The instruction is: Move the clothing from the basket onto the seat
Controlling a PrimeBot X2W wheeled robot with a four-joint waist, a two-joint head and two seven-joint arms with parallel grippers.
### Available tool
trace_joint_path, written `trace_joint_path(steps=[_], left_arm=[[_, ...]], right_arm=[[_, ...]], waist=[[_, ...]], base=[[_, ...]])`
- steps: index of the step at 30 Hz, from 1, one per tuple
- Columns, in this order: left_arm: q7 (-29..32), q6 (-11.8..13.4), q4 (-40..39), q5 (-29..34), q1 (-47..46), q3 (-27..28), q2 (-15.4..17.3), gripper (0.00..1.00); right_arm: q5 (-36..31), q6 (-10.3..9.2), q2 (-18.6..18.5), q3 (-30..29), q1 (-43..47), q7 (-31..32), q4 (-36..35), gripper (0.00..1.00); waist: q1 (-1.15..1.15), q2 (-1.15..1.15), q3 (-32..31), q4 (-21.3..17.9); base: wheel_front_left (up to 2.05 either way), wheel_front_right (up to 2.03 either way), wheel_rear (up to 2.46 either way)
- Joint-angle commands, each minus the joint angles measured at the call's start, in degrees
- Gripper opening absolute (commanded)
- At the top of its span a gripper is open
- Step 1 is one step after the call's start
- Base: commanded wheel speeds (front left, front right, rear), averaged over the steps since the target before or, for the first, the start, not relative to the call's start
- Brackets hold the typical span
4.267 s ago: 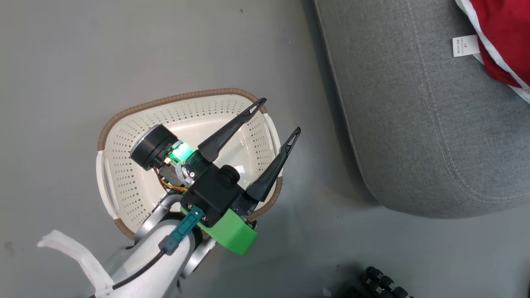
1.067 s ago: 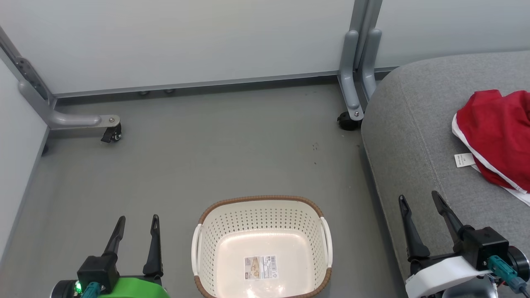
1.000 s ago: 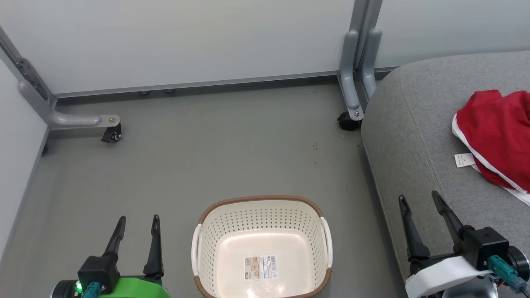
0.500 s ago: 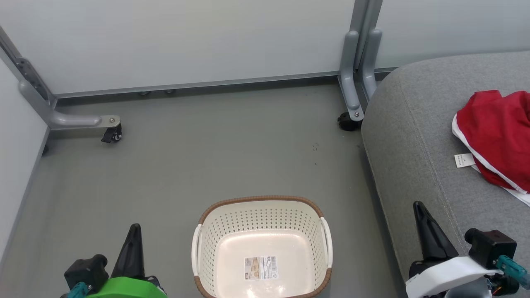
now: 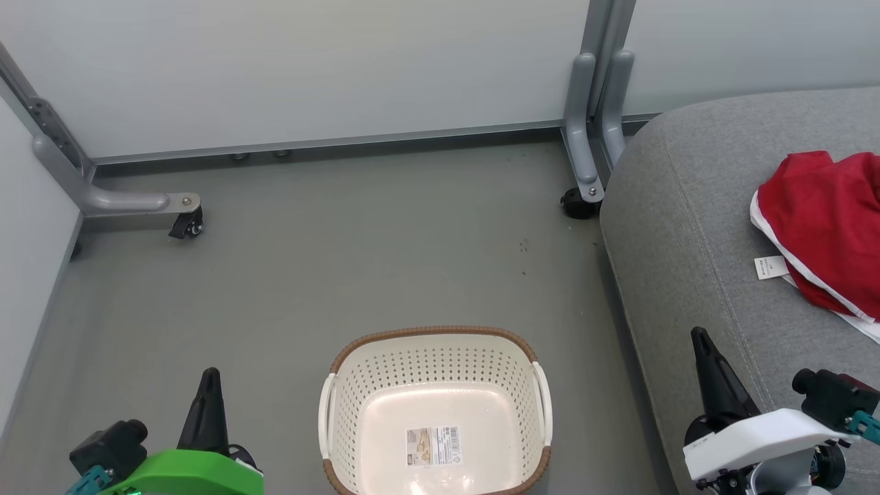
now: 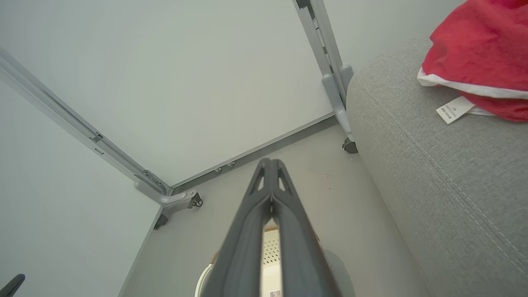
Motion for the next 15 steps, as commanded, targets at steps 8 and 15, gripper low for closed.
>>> trace_joint_path(steps=[8, 15], left_arm=[[1.92, -0.55, -0.97, -8.09, -2.5, 1.32, -0.17, 0.0], [3.33, -0.77, -1.01, -13.51, -3.04, 2.05, -0.32, 0.0]], right_arm=[[9.02, -0.01, -0.63, -0.39, -2.74, 0.8, 1.14, 0.0], [15.03, -0.01, -0.83, -0.66, -3.72, 1.41, 2.39, 0.0]], waist=[[0.0, 0.0, -0.11, 0.02], [0.0, 0.0, -0.2, 0.03]], base=[[0.0, 0.0, 0.0], [0.0, 0.0, 0.0]])
